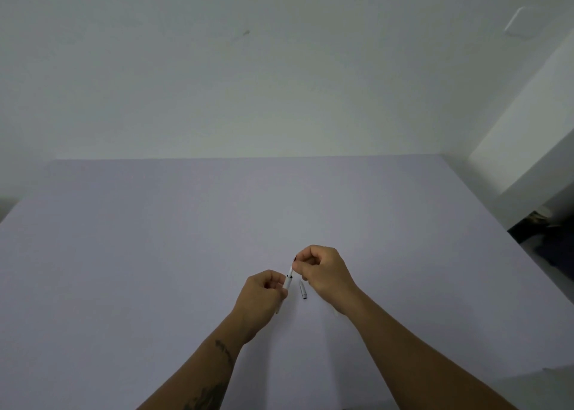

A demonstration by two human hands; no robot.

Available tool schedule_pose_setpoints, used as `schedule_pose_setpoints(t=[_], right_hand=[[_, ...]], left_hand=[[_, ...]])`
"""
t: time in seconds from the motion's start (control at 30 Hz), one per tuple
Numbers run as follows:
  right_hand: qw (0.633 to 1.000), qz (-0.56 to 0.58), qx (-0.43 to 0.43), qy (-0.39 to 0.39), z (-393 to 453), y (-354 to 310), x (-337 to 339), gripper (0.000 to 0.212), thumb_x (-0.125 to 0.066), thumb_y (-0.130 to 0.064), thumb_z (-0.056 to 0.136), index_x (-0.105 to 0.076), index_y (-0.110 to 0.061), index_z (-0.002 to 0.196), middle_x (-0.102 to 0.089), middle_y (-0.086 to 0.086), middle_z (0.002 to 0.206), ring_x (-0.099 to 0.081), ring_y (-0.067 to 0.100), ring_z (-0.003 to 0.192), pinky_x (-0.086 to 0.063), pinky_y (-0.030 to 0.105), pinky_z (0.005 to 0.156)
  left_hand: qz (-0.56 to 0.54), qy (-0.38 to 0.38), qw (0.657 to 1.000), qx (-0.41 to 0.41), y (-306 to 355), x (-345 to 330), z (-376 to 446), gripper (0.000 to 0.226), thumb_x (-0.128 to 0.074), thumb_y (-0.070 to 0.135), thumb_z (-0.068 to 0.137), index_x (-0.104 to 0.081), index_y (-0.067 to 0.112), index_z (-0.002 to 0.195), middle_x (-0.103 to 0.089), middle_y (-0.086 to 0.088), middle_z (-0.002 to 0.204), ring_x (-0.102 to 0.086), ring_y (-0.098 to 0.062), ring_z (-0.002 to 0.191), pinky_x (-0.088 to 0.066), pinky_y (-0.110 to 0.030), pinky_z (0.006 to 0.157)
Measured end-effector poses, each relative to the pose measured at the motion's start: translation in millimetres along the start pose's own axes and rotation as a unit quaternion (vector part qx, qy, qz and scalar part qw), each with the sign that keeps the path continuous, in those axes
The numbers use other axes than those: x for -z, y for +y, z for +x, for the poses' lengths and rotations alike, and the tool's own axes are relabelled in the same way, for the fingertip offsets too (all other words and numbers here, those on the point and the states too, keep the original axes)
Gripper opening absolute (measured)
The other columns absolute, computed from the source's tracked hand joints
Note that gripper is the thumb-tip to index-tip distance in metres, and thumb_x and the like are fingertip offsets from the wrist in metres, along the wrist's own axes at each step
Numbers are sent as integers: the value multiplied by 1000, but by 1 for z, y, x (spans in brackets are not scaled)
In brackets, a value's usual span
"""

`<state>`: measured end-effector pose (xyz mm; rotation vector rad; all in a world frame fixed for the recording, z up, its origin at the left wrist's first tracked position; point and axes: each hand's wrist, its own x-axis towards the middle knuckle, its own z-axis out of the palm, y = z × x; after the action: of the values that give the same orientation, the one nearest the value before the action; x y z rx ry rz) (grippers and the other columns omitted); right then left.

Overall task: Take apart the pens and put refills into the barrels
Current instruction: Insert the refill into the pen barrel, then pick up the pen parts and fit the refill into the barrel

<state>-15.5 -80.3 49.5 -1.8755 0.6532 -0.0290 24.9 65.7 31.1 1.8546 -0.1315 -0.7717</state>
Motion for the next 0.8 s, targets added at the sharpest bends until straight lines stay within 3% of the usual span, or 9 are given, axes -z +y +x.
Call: schedule_pose_setpoints(t=[0.2,0.3,0.4,0.6,0.73,0.8], right_hand=[[999,1,-48,18,7,18,3,8,-69,-17,84,-71,-20,90,-70,7,80,-64,16,73,-57,36,75],[992,-92,-81,21,15,40,1,13,-63,-14,83,-70,-22,92,-71,7,90,-65,17,79,-55,31,74],[975,-200,-96,2,23,57,-5,15,-58,-17,87,-70,-15,97,-68,4,98,-67,24,94,-55,34,84],[945,-315,-92,14,36,70,-36,24,-56,-31,90,-62,-8,85,-69,16,98,-67,34,88,-54,34,74],[932,-348,-96,19,34,66,-45,19,-55,-29,92,-56,-10,90,-55,8,90,-65,35,95,-41,29,70],[933,-346,-99,11,33,61,-45,17,-54,-27,93,-54,-11,87,-50,7,86,-64,34,94,-43,29,70]], left_hand=[[-3,8,1000,12,-7,4,1,16,-58,0,89,-67,12,85,-51,2,65,-47,-11,60,-41,-18,55],[-2,18,999,29,-15,11,2,15,-59,1,89,-67,13,83,-52,2,67,-47,-11,59,-40,-19,53],[6,38,998,51,-23,23,5,12,-59,3,88,-69,10,89,-57,-1,74,-49,-13,62,-42,-22,55],[18,70,995,68,-40,45,7,11,-60,5,88,-69,11,90,-59,-1,75,-51,-15,64,-43,-23,57],[20,73,995,69,-50,49,4,11,-61,6,88,-69,12,91,-59,1,73,-51,-15,65,-43,-23,57],[17,72,995,72,-53,48,2,12,-61,6,88,-69,13,91,-59,1,74,-52,-15,65,-43,-22,58]])
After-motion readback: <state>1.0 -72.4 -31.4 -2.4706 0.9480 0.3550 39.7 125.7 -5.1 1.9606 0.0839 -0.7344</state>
